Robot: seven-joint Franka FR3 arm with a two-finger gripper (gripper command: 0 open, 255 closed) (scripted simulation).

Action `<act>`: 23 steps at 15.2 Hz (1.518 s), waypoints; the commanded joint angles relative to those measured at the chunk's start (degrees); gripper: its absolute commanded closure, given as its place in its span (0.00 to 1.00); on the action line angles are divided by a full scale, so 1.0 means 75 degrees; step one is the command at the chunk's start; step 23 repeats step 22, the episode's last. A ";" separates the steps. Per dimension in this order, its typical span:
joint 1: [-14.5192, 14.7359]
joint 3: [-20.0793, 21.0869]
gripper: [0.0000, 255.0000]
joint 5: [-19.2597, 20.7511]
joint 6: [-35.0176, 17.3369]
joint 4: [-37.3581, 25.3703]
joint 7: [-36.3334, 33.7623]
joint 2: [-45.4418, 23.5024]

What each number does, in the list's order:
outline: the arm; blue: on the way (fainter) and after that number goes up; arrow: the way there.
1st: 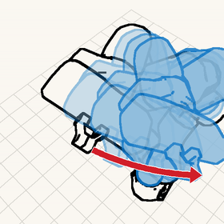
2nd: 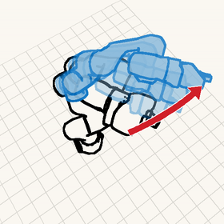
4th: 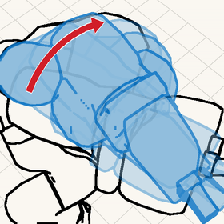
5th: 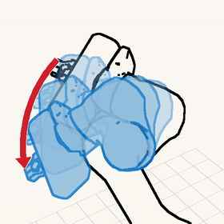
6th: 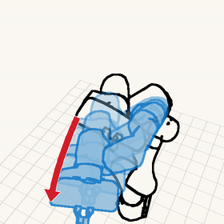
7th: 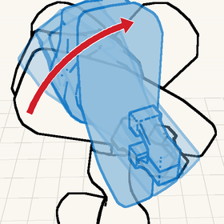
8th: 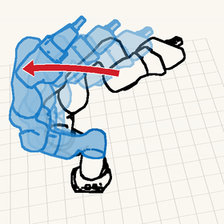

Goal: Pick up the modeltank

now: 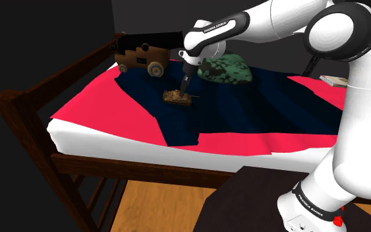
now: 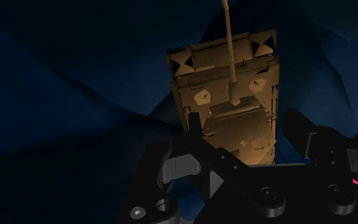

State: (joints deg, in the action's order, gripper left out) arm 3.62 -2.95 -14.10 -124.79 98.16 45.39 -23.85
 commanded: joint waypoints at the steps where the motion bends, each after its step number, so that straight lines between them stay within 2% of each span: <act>1: 0.0002 0.0003 1.00 -0.0001 -0.0002 0.0007 0.0000 -0.0008; 5: -0.0004 0.0001 1.00 -0.0003 0.0007 -0.0009 0.0008 -0.0018; 20: -0.0002 -0.0059 1.00 0.0176 0.1300 -0.0805 -0.0283 0.0502; 23: -0.0002 -0.0060 1.00 0.0177 0.1313 -0.0815 -0.0285 0.0506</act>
